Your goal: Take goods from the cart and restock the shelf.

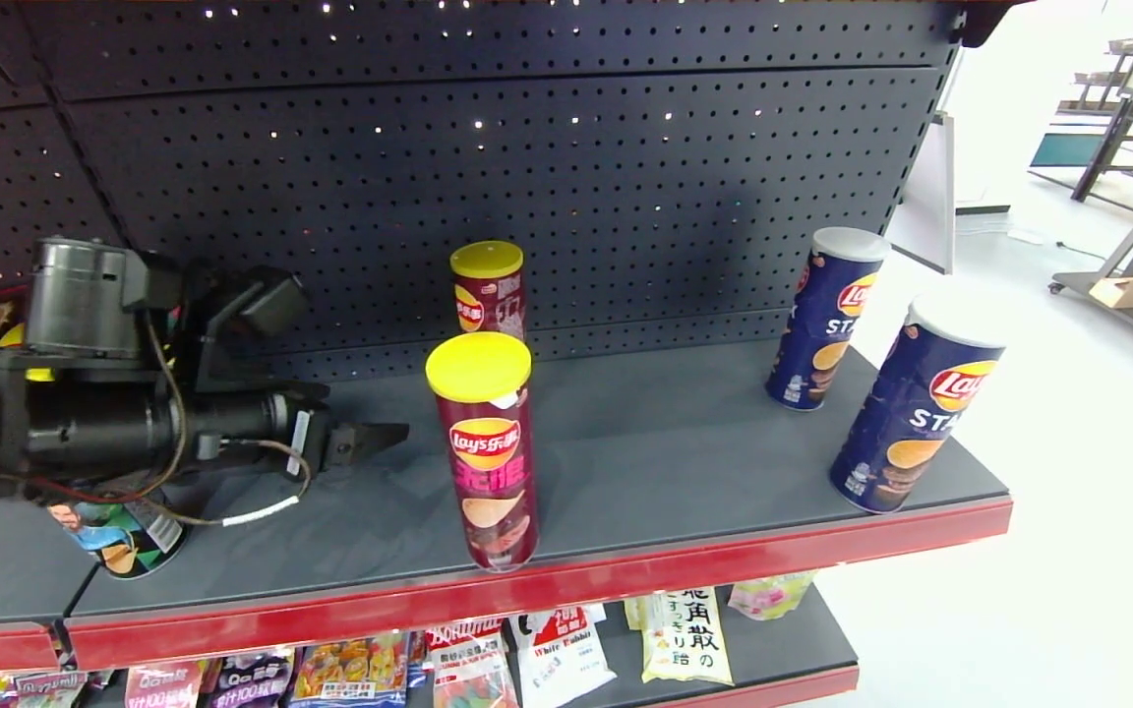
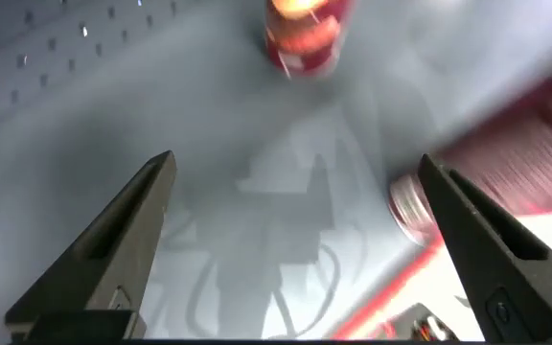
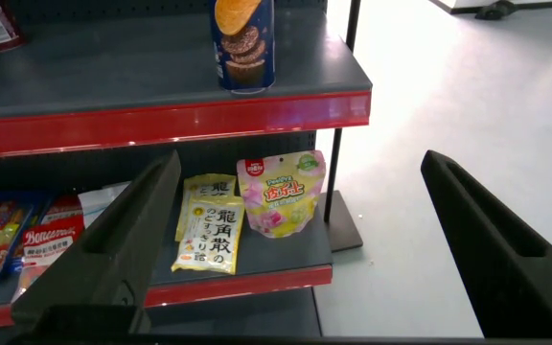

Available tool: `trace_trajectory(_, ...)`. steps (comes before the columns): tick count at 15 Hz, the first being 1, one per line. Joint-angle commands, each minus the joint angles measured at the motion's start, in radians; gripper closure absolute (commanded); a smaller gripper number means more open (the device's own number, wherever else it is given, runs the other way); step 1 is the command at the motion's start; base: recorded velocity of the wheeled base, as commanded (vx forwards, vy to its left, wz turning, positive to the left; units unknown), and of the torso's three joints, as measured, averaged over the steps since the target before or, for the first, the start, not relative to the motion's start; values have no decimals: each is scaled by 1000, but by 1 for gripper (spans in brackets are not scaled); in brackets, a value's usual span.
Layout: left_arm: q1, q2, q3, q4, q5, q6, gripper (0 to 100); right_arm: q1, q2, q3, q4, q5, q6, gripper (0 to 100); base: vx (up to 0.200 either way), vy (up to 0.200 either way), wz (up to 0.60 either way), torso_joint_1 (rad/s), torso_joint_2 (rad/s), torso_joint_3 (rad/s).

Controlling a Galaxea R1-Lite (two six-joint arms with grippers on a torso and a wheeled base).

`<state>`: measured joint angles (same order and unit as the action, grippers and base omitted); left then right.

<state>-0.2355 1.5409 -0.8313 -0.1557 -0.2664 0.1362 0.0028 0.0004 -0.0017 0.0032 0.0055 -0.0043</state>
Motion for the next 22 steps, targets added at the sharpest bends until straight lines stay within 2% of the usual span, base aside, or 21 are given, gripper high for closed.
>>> trace_trajectory(1,9,-252,123,81,-2,3,0,0,0,0,0,1,0,0,0,0,0,0,0,0)
trace_trajectory(3,71,-456,218,153,-13,5,0,-1,0,0,0,1,0,0,0,0,0,0,0,0)
trace_trajectory(4,94,-548,216,243,-20,-3,0,0,0,0,0,1,0,0,0,0,0,0,0,0)
trace_trajectory(5,117,-596,215,286,-25,-7,0,0,0,0,0,1,0,0,0,0,0,0,0,0)
trace_trajectory(6,182,-691,239,297,-33,-12,0,0,0,0,0,1,0,0,0,0,0,0,0,0)
trace_trajectory(8,193,-834,296,297,-36,-43,0,0,0,0,0,1,0,0,0,0,0,0,0,0)
trace_trajectory(9,193,-892,328,295,-37,-43,0,0,0,0,0,1,0,0,0,0,0,0,0,0)
trace_trajectory(12,196,-990,345,300,-10,-47,0,0,0,0,0,1,0,0,0,0,0,0,0,0)
trace_trajectory(13,196,-1001,337,297,13,-47,0,0,0,0,0,1,0,0,0,0,0,0,0,0)
trace_trajectory(15,196,-992,299,291,18,-50,0,0,0,0,0,1,0,0,0,0,0,0,0,0)
trace_trajectory(17,196,-1004,294,289,70,-44,0,0,0,0,0,1,0,0,0,0,0,0,0,0)
trace_trajectory(19,196,-1053,333,289,76,-36,0,0,0,0,0,1,0,0,0,0,0,0,0,0)
trace_trajectory(20,194,-1076,350,289,76,-13,0,0,0,0,0,1,0,0,0,0,0,0,0,0)
trace_trajectory(21,194,-1102,366,289,82,29,0,0,0,0,0,1,0,0,0,0,0,0,0,0)
trace_trajectory(22,196,-1137,379,291,96,57,0,0,0,0,0,1,0,0,0,0,0,0,0,0)
